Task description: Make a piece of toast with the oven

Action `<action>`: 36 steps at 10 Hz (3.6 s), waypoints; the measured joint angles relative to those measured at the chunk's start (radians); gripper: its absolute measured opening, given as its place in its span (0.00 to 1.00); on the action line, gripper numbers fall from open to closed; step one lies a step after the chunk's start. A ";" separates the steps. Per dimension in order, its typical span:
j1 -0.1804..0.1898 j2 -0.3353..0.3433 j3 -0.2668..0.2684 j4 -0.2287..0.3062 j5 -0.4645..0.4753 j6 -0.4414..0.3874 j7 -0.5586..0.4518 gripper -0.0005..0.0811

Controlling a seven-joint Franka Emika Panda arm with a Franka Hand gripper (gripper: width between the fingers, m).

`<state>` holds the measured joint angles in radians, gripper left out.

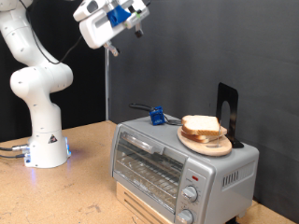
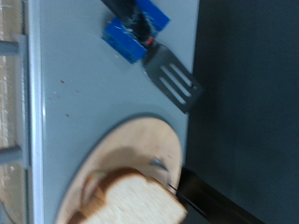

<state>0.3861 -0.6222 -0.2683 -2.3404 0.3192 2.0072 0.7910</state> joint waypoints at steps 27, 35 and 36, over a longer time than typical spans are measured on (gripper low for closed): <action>-0.026 0.451 -0.130 -0.179 0.100 0.394 -0.266 1.00; -0.077 0.544 -0.182 -0.151 0.119 0.446 -0.323 1.00; -0.078 0.565 -0.187 -0.132 0.138 0.451 -0.333 1.00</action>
<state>0.3082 -0.0572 -0.4551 -2.4724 0.4569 2.4586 0.4577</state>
